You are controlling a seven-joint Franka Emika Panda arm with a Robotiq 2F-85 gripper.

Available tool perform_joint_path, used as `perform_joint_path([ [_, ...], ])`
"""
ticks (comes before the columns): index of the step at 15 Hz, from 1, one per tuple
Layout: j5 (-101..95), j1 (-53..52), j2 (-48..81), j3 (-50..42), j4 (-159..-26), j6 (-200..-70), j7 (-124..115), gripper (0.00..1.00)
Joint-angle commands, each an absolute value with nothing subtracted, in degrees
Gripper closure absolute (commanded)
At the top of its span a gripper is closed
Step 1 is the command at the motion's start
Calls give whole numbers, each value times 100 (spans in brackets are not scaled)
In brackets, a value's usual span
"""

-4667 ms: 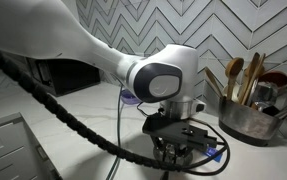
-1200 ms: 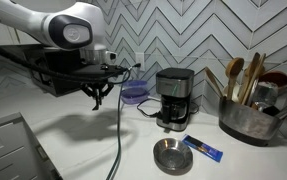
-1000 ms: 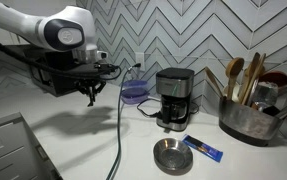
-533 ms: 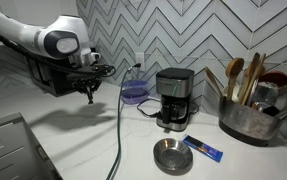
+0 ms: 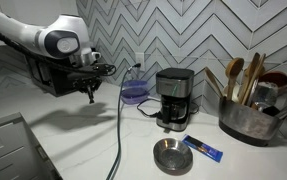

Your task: Remove the spoon from the metal bowl and put it on the cupboard to the left

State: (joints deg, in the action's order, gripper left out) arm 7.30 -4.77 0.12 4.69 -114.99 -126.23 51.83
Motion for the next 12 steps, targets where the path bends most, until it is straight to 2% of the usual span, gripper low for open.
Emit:
perform_joint_path([
  [1,897,-469,366,474,-11315,-13093,5386,98],
  [6,823,-414,1082,573,-11014,-13948,5287,98],
  [12,747,-335,1844,782,-10511,-13957,5269,98],
])
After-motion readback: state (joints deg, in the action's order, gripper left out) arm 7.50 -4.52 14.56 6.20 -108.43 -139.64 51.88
